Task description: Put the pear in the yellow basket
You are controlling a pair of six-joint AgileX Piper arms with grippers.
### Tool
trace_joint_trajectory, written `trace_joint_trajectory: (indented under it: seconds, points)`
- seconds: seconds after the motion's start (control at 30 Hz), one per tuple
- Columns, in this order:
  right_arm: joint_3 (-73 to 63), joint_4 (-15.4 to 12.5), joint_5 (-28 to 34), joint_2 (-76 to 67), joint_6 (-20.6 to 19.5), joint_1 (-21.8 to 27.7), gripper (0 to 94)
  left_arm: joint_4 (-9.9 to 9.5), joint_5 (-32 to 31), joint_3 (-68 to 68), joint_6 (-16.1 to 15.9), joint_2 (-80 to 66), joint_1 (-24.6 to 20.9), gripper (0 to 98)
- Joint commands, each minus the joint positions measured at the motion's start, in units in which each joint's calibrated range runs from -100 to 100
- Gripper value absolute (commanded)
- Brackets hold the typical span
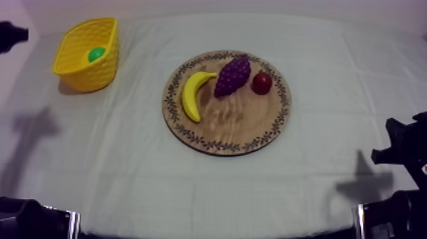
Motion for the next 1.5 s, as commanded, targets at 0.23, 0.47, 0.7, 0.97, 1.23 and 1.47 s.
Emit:
trace_joint_trajectory:
  seconds: [0.23, 0.47, 0.7, 0.97, 1.23, 1.47]
  points:
    - [0.03, -0.01, 0.01, 0.01, 0.0, 0.0, 0.3, -0.57, -8.83, 30.21, 2.69, -32.35, 0.58, 0.0]
    - [0.03, -0.01, 0.01, 0.01, 0.0, 0.0, 0.3, -1.64, -8.35, 41.32, 5.26, -48.71, -0.28, 0.0]
    - [0.03, -0.01, 0.01, 0.01, 0.0, 0.0, 0.3, -2.1, -7.83, 46.63, 5.49, -57.82, 0.11, 0.0]
    - [0.03, -0.01, 0.01, 0.01, 0.0, 0.0, 0.3, -2.6, -11.35, 52.1, 5.06, -59.26, 1.32, 0.0]
    - [0.03, -0.01, 0.01, 0.01, -0.01, 0.0, 0.3, -4.47, -13.54, 56.97, 8.11, -59.35, 2.64, 0.0]
    - [0.03, -0.01, 0.01, 0.01, -0.03, 0.0, 0.3, -4.78, -16.0, 58.0, 15.8, -59.35, 3.33, 0.0]
